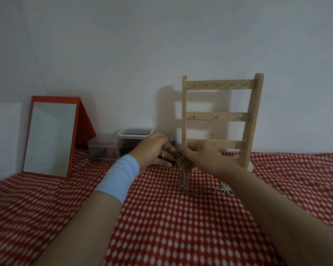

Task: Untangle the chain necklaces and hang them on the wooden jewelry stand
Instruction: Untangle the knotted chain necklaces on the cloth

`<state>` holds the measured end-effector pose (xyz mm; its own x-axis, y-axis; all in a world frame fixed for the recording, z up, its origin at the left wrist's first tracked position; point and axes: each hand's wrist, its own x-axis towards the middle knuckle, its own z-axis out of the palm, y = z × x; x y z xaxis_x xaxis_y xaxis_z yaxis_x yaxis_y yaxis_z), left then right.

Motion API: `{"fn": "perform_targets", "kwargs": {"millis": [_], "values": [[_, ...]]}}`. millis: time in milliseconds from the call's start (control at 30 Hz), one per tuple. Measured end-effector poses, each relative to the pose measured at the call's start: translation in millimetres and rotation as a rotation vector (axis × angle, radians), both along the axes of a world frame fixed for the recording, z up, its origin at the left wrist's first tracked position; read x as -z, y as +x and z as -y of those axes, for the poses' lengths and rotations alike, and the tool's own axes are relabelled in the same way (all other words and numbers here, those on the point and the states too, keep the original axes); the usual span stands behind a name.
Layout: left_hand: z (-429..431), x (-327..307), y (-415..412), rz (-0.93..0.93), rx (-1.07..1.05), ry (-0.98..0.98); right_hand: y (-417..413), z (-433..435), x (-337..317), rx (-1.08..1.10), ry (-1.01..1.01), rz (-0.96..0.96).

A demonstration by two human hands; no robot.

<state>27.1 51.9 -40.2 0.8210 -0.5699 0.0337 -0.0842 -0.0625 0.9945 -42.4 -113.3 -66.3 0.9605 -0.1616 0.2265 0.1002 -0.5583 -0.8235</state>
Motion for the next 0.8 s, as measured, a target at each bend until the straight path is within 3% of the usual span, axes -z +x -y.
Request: {"fn": "perform_targets", "kwargs": {"millis": [167,267,433,567,800], "values": [[-3,5,0,0.189,0.089,0.097,-4,-1,-4,-0.063,0.153,0.002],[-7,3,1,0.182,0.076,0.034,-7,1,-8,-0.111,0.215,0.001],[-14,1,4,0.169,0.135,0.144,-6,5,-8,-0.144,0.153,-0.014],[-14,-2,2,0.362,0.092,0.287,-4,5,-5,-0.164,0.097,-0.064],[-14,-6,4,0.370,0.050,0.270,-7,15,-10,-0.191,-0.095,-0.116]]}}
